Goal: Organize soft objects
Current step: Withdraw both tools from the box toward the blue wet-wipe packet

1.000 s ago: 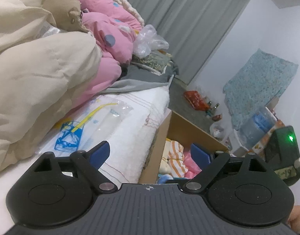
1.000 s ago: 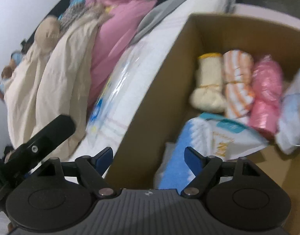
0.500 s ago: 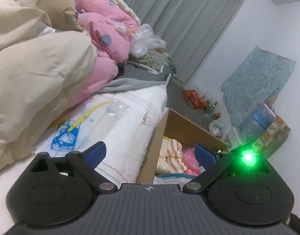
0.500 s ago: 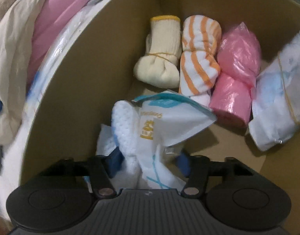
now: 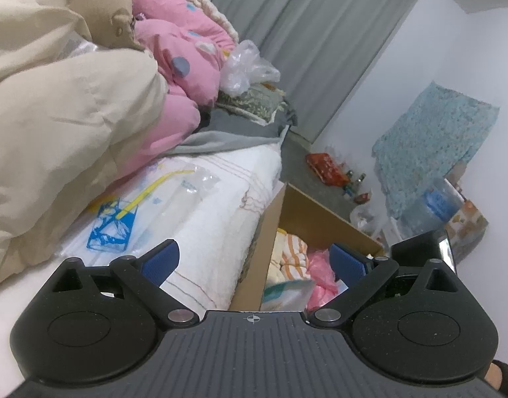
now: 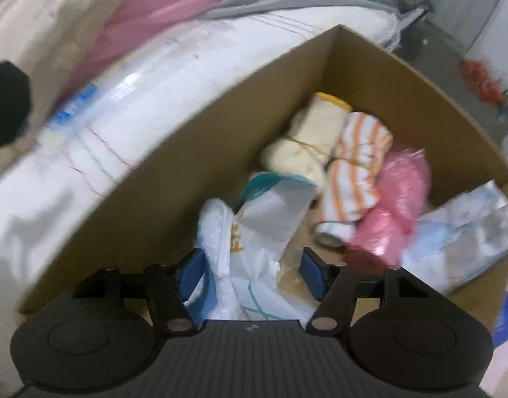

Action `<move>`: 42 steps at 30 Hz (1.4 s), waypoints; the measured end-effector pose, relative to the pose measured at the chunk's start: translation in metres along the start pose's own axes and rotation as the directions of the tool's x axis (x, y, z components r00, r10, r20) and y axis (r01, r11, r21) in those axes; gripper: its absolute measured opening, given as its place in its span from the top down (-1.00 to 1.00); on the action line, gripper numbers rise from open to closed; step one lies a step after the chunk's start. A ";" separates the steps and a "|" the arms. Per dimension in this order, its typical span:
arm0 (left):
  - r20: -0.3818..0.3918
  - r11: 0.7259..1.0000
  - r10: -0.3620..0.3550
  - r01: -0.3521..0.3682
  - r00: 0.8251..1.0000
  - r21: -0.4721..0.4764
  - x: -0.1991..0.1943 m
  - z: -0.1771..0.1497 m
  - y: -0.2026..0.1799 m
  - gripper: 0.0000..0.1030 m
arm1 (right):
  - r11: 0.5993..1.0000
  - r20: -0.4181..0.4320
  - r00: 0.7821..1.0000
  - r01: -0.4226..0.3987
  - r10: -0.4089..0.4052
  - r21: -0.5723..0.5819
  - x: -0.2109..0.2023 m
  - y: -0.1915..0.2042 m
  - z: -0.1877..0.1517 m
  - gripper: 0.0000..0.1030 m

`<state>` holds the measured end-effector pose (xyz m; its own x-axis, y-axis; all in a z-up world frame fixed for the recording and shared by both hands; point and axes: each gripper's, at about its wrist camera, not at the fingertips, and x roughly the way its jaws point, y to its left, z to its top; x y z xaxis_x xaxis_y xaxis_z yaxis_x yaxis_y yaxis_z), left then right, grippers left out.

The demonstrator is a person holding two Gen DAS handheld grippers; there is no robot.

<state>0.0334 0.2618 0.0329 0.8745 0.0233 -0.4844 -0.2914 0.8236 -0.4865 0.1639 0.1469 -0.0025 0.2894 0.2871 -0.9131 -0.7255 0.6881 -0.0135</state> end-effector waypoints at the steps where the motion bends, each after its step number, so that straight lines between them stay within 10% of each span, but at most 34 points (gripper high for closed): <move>1: 0.006 1.000 0.000 0.000 1.000 0.001 -0.001 0.000 0.000 -0.91 | 0.999 0.001 0.999 -0.037 0.037 0.030 -0.002 -0.003 0.000 -0.26; 6: 0.015 1.000 -0.005 0.005 1.000 -0.002 -0.004 0.001 0.001 -0.91 | 0.943 0.044 0.974 -0.228 0.224 0.242 -0.015 -0.030 -0.004 -0.27; 13: 0.012 1.000 -0.008 0.008 1.000 -0.002 -0.004 -0.001 0.000 -0.91 | 0.678 0.226 0.848 -0.521 0.479 0.518 -0.007 -0.077 -0.029 -0.36; 22: 0.024 1.000 -0.008 0.007 1.000 0.018 -0.009 -0.003 -0.008 -0.91 | 0.659 0.318 0.854 -0.520 0.412 0.543 -0.007 -0.107 -0.041 -0.46; 35: 0.025 0.990 -0.082 0.078 0.996 0.119 -0.035 -0.012 -0.045 -0.96 | 0.604 0.560 0.702 -0.692 0.439 0.395 -0.079 -0.134 -0.082 -0.57; 42: -0.072 0.960 -0.181 0.192 0.981 0.203 -0.040 -0.031 -0.078 -0.99 | 0.647 0.637 0.682 -0.674 0.360 0.356 -0.137 -0.157 -0.156 -0.59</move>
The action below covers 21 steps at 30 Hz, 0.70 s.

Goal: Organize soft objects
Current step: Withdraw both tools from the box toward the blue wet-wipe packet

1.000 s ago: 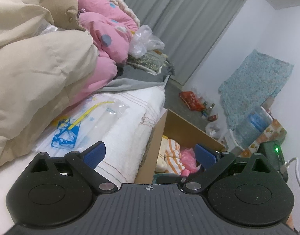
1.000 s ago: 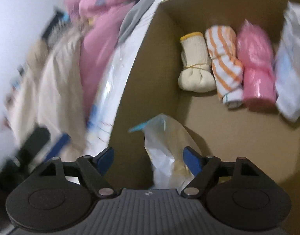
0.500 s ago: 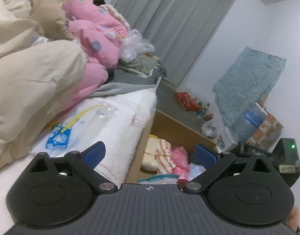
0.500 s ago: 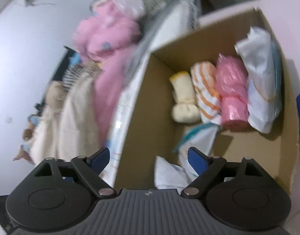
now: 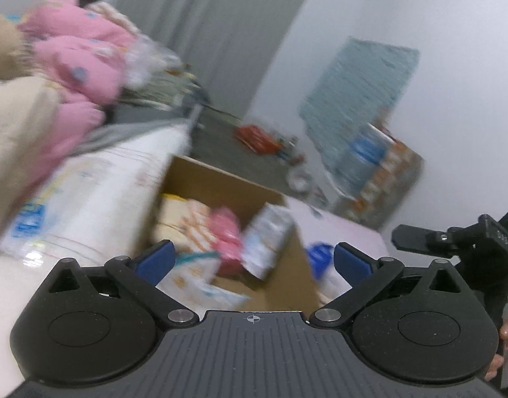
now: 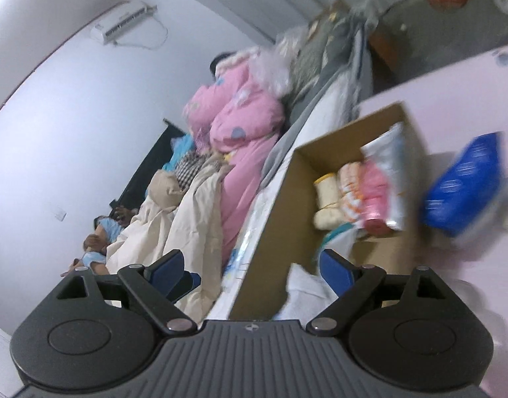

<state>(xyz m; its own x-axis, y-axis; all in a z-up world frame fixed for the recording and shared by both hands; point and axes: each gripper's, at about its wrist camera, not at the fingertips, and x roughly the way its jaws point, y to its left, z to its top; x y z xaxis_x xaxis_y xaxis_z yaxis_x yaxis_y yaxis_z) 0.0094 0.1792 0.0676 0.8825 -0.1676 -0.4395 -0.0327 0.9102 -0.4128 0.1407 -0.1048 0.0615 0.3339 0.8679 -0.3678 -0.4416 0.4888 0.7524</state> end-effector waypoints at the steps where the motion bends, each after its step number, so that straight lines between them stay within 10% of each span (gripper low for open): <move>1: -0.018 1.000 -0.025 0.025 1.000 0.014 0.003 -0.002 -0.007 -0.99 | 1.000 0.018 1.000 0.018 -0.018 -0.007 -0.014 -0.002 -0.002 -0.59; 14: -0.237 0.964 -0.101 0.154 0.966 0.217 0.071 -0.021 -0.095 -0.99 | 0.973 0.139 0.964 0.222 -0.228 0.061 -0.099 -0.073 -0.015 -0.59; 21: -0.323 0.852 -0.010 0.178 0.946 0.493 0.139 -0.022 -0.151 -0.97 | 0.966 0.139 0.974 0.146 -0.178 0.214 -0.087 -0.130 -0.006 -0.39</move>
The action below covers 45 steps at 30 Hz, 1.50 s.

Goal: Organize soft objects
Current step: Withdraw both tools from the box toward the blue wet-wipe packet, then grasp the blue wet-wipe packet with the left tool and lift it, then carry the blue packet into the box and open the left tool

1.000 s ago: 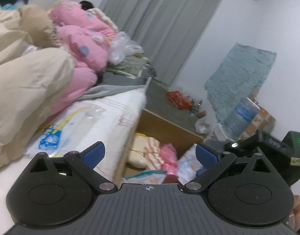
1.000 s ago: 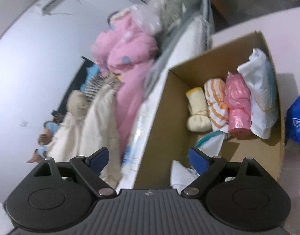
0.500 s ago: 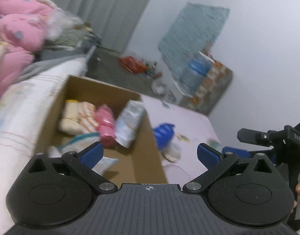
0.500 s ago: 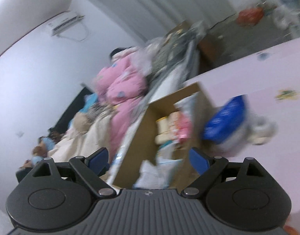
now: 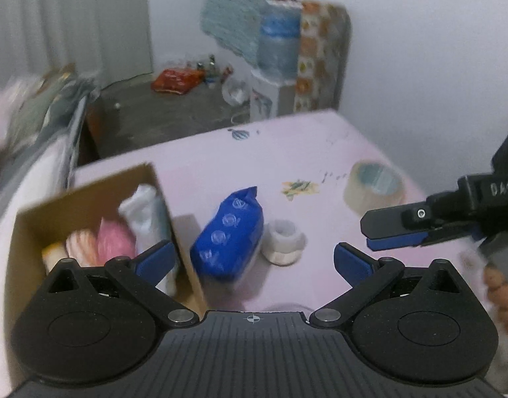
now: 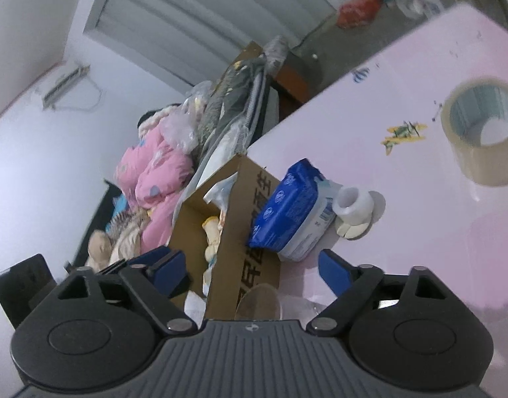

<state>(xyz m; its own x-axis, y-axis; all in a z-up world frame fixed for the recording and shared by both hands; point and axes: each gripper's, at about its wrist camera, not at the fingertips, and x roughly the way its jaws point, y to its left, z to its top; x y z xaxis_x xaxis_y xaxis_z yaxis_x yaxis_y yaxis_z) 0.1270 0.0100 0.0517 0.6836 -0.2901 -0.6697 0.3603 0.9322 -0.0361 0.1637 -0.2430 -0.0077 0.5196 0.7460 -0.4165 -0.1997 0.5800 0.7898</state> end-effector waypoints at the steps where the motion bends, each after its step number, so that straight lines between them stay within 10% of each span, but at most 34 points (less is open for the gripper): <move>1: -0.015 0.999 0.014 -0.013 1.000 0.038 0.008 0.004 -0.004 -0.97 | 1.000 0.002 1.000 -0.006 0.006 0.024 0.003 -0.009 0.003 -0.28; 10: -0.185 0.948 0.089 -0.026 0.979 0.318 0.087 0.032 -0.032 -0.94 | 0.990 0.033 0.999 -0.037 0.032 0.134 0.019 -0.050 0.023 -0.13; 23: -0.354 0.909 0.213 -0.052 0.910 0.414 0.155 0.033 -0.031 -0.81 | 0.990 0.012 0.999 -0.053 0.052 0.134 0.033 -0.071 0.027 -0.11; 28: -0.404 0.918 0.226 -0.055 0.886 0.393 0.169 0.032 -0.025 -0.32 | 0.989 0.013 0.999 -0.054 0.053 0.136 0.036 -0.077 0.027 -0.11; 45: -0.281 0.998 0.058 -0.059 0.958 0.004 0.101 0.064 0.010 -0.13 | 0.991 0.034 0.999 -0.046 0.042 0.123 0.023 -0.073 0.015 -0.11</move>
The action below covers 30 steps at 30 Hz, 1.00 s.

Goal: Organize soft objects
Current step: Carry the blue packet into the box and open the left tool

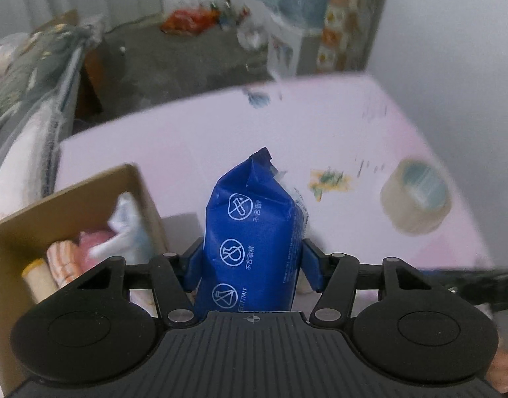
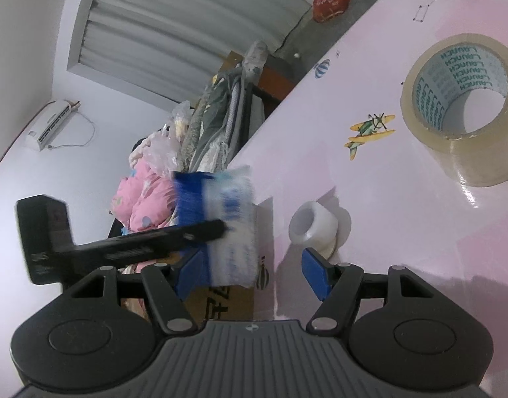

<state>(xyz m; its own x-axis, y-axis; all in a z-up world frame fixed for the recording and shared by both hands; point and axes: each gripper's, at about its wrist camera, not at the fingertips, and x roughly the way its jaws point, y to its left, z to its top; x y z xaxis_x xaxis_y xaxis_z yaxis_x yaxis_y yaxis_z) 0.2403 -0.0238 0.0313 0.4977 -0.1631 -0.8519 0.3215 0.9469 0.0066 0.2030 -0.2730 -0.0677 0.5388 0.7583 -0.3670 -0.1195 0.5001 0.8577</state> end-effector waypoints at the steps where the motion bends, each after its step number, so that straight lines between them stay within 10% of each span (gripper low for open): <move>1: 0.028 1.000 -0.011 0.012 1.000 -0.025 -0.011 -0.002 0.004 -0.12 | 1.000 0.001 1.000 -0.002 0.002 -0.002 -0.002 0.002 -0.001 -0.11; 8: 0.263 0.966 -0.083 0.143 0.961 -0.216 -0.101 -0.031 0.048 -0.12 | 0.999 0.009 1.000 -0.004 0.004 -0.040 -0.012 0.017 -0.008 -0.11; 15: 0.406 0.954 0.002 0.120 0.914 -0.276 -0.175 -0.073 0.076 -0.12 | 0.995 0.004 1.000 -0.004 0.004 -0.101 -0.009 0.043 -0.013 -0.11; 20: 0.310 0.932 0.067 0.051 0.949 -0.359 -0.161 -0.097 0.098 -0.12 | 0.993 -0.024 1.000 -0.002 -0.001 -0.116 -0.003 0.054 -0.022 -0.11; 25: 0.127 0.902 -0.016 0.070 0.992 -0.426 -0.102 -0.111 0.110 -0.12 | 0.993 -0.043 0.999 0.015 -0.020 -0.120 0.000 0.059 -0.028 -0.11; 30: 0.013 0.882 -0.092 0.088 0.996 -0.462 -0.054 -0.117 0.109 -0.12 | 0.992 -0.048 0.998 0.022 -0.028 -0.125 -0.001 0.063 -0.032 -0.11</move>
<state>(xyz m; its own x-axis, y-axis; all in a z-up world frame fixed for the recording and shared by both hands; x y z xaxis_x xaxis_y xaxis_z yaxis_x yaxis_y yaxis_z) 0.1539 0.1204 0.0170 0.4763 -0.2533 -0.8420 -0.0449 0.9493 -0.3110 0.1680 -0.2290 -0.0253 0.5016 0.7629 -0.4078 -0.2110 0.5651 0.7976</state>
